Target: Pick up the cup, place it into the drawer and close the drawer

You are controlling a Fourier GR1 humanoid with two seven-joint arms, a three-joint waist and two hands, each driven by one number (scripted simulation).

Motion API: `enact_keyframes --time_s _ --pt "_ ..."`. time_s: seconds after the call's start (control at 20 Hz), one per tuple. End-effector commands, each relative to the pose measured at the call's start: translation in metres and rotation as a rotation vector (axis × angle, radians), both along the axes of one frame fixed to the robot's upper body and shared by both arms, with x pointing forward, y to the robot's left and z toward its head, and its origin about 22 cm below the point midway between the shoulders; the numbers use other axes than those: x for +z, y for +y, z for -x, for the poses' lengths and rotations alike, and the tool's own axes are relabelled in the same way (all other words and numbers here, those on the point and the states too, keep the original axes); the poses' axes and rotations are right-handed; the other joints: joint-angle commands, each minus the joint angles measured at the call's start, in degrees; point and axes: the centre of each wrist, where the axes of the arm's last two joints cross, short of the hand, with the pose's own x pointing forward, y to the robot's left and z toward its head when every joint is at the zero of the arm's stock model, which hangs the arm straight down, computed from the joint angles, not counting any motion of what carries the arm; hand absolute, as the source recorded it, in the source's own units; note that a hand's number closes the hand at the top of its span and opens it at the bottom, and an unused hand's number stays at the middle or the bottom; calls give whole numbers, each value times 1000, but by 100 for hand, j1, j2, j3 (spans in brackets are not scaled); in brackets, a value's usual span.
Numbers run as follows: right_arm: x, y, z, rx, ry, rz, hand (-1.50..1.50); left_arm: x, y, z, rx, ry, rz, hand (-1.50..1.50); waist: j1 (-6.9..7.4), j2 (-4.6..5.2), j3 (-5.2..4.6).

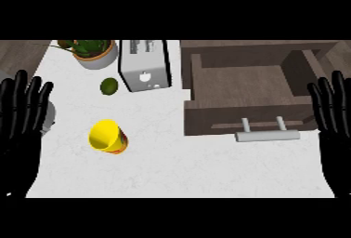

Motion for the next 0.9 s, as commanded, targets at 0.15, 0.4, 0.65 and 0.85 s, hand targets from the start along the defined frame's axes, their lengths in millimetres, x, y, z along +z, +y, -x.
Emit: enact_keyframes --time_s 0.15,0.4,0.65,0.85 --pt "-11 14 0 35 15 13 -150 3 -33 -17 160 1 12 -150 206 15 -43" --pt "-8 3 3 157 102 -49 -150 -18 -47 -20 215 117 216 -150 189 15 -46" --pt "-8 -1 -3 137 110 -46 -150 -31 -63 -33 221 122 213 -150 214 12 -46" --pt "-11 2 -9 126 107 -46 -150 -37 -62 -35 228 121 217 -150 221 12 -47"
